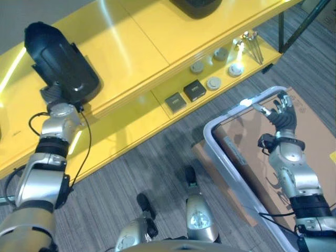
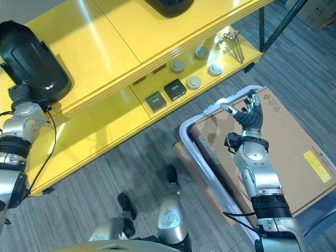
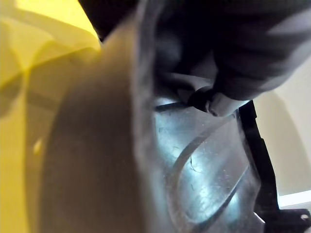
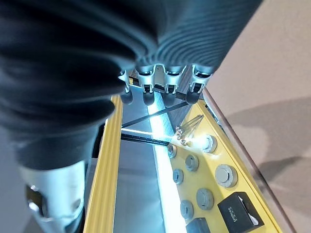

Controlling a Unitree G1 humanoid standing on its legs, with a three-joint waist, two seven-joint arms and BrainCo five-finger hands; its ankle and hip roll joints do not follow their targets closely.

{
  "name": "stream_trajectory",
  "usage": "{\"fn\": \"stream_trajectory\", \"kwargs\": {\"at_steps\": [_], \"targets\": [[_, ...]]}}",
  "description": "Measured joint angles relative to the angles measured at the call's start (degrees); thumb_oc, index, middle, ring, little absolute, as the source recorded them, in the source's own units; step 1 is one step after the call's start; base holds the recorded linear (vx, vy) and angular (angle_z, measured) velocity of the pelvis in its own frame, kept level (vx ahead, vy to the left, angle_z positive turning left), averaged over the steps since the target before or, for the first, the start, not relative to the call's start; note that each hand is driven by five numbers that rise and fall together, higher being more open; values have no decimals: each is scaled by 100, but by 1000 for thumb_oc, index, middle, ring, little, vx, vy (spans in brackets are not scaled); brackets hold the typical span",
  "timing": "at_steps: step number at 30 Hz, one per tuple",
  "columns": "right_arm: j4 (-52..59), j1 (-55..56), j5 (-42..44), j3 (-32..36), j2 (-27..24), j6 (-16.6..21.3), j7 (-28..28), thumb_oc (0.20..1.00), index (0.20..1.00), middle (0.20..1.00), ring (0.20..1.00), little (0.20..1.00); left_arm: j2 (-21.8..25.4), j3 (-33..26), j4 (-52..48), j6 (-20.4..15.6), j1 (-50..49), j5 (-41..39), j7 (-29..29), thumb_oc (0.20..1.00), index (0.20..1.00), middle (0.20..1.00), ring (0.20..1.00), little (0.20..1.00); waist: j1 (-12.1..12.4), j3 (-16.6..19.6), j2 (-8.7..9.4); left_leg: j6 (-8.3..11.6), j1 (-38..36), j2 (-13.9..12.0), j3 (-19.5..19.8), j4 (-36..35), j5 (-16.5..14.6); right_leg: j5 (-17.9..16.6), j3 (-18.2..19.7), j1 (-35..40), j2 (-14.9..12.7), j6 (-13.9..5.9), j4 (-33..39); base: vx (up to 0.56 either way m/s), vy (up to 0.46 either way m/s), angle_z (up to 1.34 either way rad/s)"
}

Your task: Move parts from the plastic box to the shelf.

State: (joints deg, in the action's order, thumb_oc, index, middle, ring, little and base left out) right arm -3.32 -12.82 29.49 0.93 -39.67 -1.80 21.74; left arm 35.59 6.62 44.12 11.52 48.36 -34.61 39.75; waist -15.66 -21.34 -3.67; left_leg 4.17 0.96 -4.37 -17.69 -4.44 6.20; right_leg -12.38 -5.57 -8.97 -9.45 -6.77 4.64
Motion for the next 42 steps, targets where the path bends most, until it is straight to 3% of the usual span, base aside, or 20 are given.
{"fn": "stream_trajectory", "kwargs": {"at_steps": [8, 19, 35, 36, 42], "targets": [[-1, -28, 59, -92, 0, -1, 1, 1000, 1000, 1000, 1000, 1000, 53, 13, -58, 93, 152, 217, -24, 200, 200, 200, 200, 200, 120, -58, 105, 52, 14, -46, 25, 0, 32, -25, -21, 2, 43, 41, 0, -1, -9, 0], [-241, -161, 60, -258, -36, -63, 15, 1000, 1000, 1000, 1000, 1000, 172, 27, 290, 281, 357, 227, -124, 200, 200, 200, 200, 200, 101, -74, 145, 71, -24, -91, 50, 11, 32, -6, -61, 71, 84, 62, 0, 19, 1, 1], [-249, -200, 282, -276, -62, -86, 5, 1000, 1000, 1000, 1000, 1000, 406, 36, 498, 283, 668, 235, -23, 200, 200, 200, 200, 200, 81, -140, 260, 104, 183, -126, 17, 146, 4, -49, 2, -117, 120, 113, 0, -1, 1, -1], [-249, -206, 282, -277, -62, -86, 5, 1000, 1000, 1000, 1000, 1000, 406, 40, 498, 284, 669, 235, -26, 1000, 1000, 1000, 1000, 1000, 83, -140, 260, 104, 182, -126, 17, 147, 4, -49, 2, -117, 120, 113, 0, 0, 0, 0], [-249, -212, 284, -278, -68, -86, 4, 1000, 1000, 1000, 1000, 1000, 418, 143, 609, 291, 674, 469, -31, 1000, 1000, 1000, 1000, 1000, 69, -140, 260, 103, 181, -126, 15, 148, 4, -49, 4, -116, 120, 113, 0, 0, 0, 0]]}}
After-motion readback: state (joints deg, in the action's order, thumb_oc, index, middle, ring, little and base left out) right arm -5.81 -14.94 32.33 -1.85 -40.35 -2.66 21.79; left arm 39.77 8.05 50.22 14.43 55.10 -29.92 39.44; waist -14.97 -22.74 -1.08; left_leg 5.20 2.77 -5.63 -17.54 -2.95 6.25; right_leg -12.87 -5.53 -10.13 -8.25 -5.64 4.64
